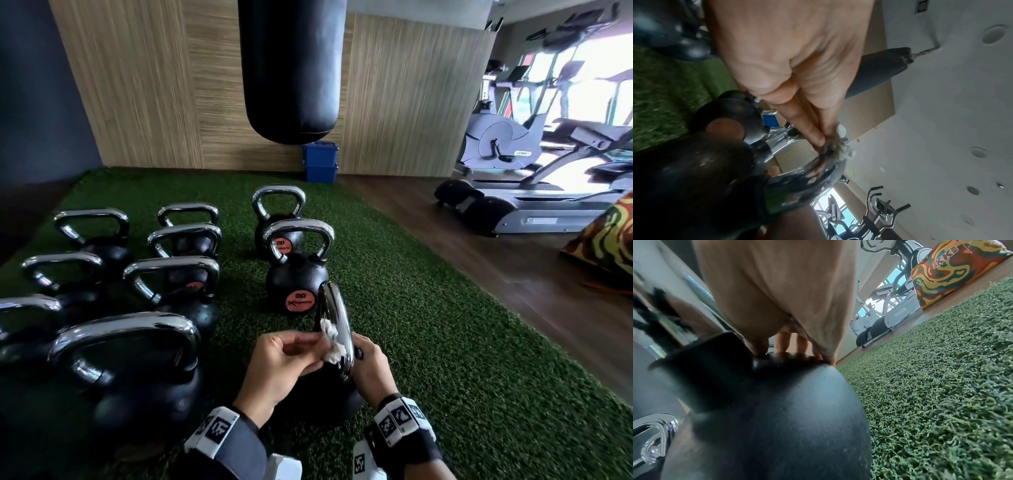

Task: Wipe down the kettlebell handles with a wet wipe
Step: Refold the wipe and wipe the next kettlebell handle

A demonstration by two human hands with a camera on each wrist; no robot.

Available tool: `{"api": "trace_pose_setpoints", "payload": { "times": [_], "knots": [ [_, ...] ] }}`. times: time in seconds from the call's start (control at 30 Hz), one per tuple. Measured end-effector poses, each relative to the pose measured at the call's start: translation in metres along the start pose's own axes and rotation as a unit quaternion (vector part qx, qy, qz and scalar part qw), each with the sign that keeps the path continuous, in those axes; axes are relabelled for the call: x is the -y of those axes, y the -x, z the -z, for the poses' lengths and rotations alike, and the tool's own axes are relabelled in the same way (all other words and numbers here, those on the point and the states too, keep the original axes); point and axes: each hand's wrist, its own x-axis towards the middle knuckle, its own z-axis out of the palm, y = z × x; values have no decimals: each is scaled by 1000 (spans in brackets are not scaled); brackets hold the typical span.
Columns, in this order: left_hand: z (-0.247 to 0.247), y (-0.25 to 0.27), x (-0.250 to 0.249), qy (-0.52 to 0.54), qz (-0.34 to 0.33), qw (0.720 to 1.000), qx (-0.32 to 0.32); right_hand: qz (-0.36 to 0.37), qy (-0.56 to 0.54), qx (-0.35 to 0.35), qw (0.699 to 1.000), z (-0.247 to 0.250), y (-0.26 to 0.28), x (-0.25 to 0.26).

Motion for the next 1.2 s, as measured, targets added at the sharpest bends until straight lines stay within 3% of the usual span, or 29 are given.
{"api": "trace_pose_setpoints", "payload": {
  "times": [0.1, 0.23, 0.43, 0.57, 0.63, 0.73, 0.8, 0.9, 1.0, 1.2],
  "knots": [
    [8, 9, 12, -33, 5, 999, 23, -4, -4, -2, 1000, -1, 0, 1],
    [12, 15, 17, -89, -44, 994, 33, -10, 5, -4, 1000, -2, -1, 0],
    [15, 16, 32, -213, -55, 976, 1, -18, 19, -3, 1000, -2, -2, -2],
    [19, 13, 25, -235, -49, 970, 27, -21, 1, 33, 999, 4, -1, 0],
    [22, 7, 13, -217, -38, 975, 35, 0, -31, 33, 999, 15, -1, 8],
    [25, -4, -6, -116, -28, 993, -10, 40, -106, -99, 989, 33, 2, 33],
    [23, -9, -21, -37, -22, 999, -25, 117, -117, -143, 976, 43, 6, 57],
    [19, -14, -40, 34, -23, 999, -2, 221, -86, -62, 969, 54, 14, 94],
    [12, -18, -55, 20, -43, 999, 17, 246, -70, 9, 967, 61, 16, 114],
    [5, -24, -62, -5, -56, 998, 29, 232, -101, -23, 967, 64, 14, 121]
  ]
}}
